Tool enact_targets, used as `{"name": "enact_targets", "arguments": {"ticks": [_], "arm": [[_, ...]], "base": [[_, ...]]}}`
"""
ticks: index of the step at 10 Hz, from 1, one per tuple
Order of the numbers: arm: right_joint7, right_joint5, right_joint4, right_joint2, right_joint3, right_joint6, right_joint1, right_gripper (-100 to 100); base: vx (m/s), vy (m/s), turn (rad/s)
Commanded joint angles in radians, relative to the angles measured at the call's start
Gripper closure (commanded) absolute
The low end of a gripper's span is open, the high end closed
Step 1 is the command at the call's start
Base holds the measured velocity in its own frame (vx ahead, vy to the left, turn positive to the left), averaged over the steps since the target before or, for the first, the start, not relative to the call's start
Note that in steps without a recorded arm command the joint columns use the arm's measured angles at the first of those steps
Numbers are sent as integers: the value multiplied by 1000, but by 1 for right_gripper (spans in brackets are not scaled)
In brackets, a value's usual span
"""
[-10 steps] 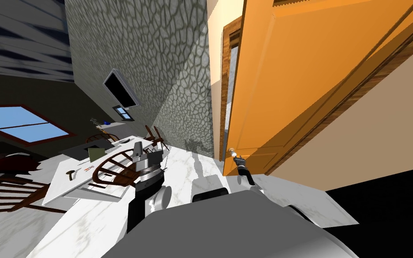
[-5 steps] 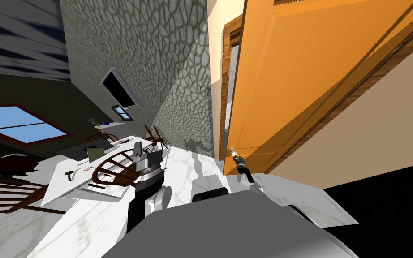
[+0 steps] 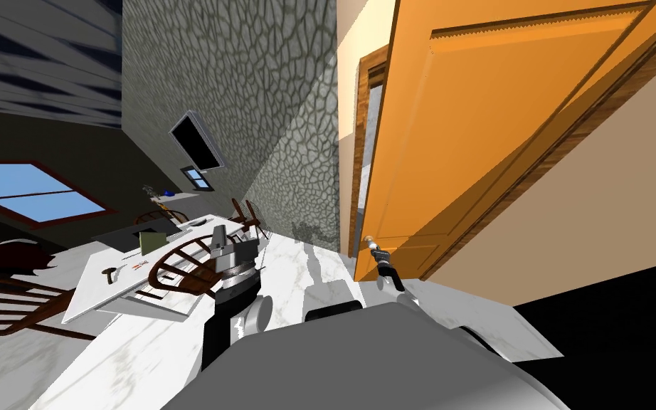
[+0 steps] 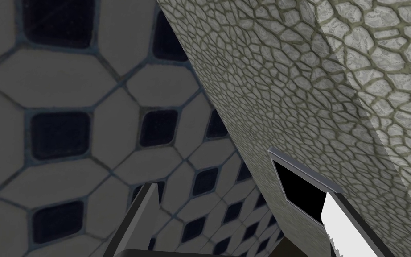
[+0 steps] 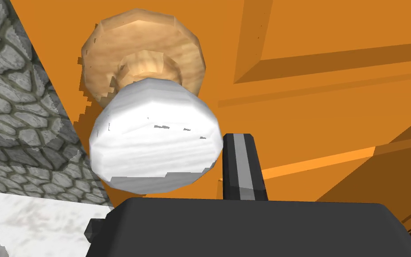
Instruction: Pull the door open
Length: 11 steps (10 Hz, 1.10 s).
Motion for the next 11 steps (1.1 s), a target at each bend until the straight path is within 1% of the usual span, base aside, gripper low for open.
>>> {"name": "enact_targets", "arguments": {"ticks": [1, 2, 3, 4, 5, 6, 7, 11], "arm": [[0, 2, -4, 4, 4, -2, -3, 100], [0, 2, -4, 4, 4, -2, -3, 100], [-26, 14, -9, 0, 35, -35, 16, -100], [-33, 18, -11, -1, 43, -44, 20, -100], [-48, 25, -16, -1, 63, -64, 29, -100], [-48, 25, -16, -1, 63, -64, 29, -100], [-64, 34, -21, -2, 83, -85, 38, -100], [-95, 50, -31, -3, 123, -127, 56, -100]], "base": [[0, 0, 0], [0, 0, 0], [-104, -67, 161], [-216, -96, 131], [-233, -91, 113], [-137, -48, 53], [-111, -28, 90], [-107, -32, 94]]}}
